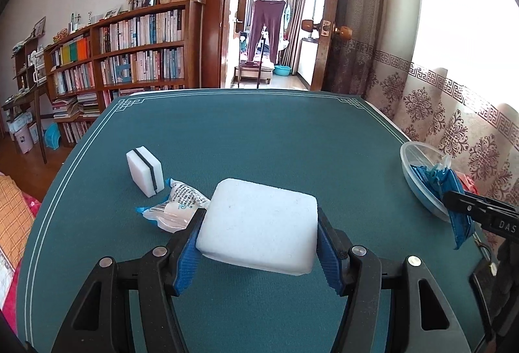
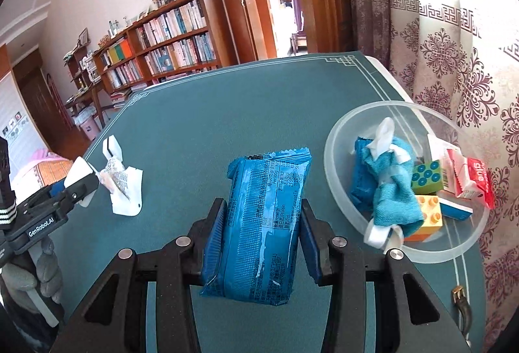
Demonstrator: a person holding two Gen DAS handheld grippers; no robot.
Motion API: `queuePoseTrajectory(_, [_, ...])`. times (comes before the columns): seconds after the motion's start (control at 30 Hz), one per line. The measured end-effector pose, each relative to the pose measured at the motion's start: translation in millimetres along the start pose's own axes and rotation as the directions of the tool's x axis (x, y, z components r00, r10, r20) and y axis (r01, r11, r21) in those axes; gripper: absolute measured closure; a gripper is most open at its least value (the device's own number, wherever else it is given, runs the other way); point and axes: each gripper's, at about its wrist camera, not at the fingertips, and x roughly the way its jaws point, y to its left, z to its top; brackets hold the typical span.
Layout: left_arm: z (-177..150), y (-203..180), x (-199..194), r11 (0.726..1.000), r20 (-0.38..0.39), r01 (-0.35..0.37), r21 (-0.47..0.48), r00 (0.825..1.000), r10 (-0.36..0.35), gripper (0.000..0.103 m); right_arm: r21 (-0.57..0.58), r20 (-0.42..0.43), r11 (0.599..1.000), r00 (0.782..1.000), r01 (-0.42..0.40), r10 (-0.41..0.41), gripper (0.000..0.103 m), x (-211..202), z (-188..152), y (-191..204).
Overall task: Organize objects
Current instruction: 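Carry the blue packet into the bowl and open the right gripper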
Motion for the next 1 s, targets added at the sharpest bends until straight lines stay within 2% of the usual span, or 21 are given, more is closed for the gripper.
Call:
queuePoseTrajectory(0.33, [2.0,-35.8,5.9,0.998,-0.017,0.034,0.054,0.999,-0.033,0.037,0.1,0.091,0.991,0.991,0.094,-0.103,0.058,-20.3,30.3,-66.9])
queuePoseTrajectory(0.5, [0.2,-51.6,8.2,0.996,-0.027,0.048,0.081,0.999,-0.046,0.037,0.143,0.087,0.977,0.982,0.157,-0.17,0.058,-10.4,42.3,-99.2])
queuePoseTrajectory(0.73, [0.4,-62.7,11.6,0.994,-0.038,0.055,0.098,0.998,-0.052,0.037,0.157,0.063,0.965,0.973,0.209,-0.221,0.058,10.0,52.1,-125.1])
queuePoseTrajectory(1.0, [-0.2,-69.2,15.4,0.991,-0.051,0.067,0.113,0.997,-0.061,0.037,0.16,0.027,0.962,0.974,0.219,-0.227,0.058,27.7,52.7,-135.2])
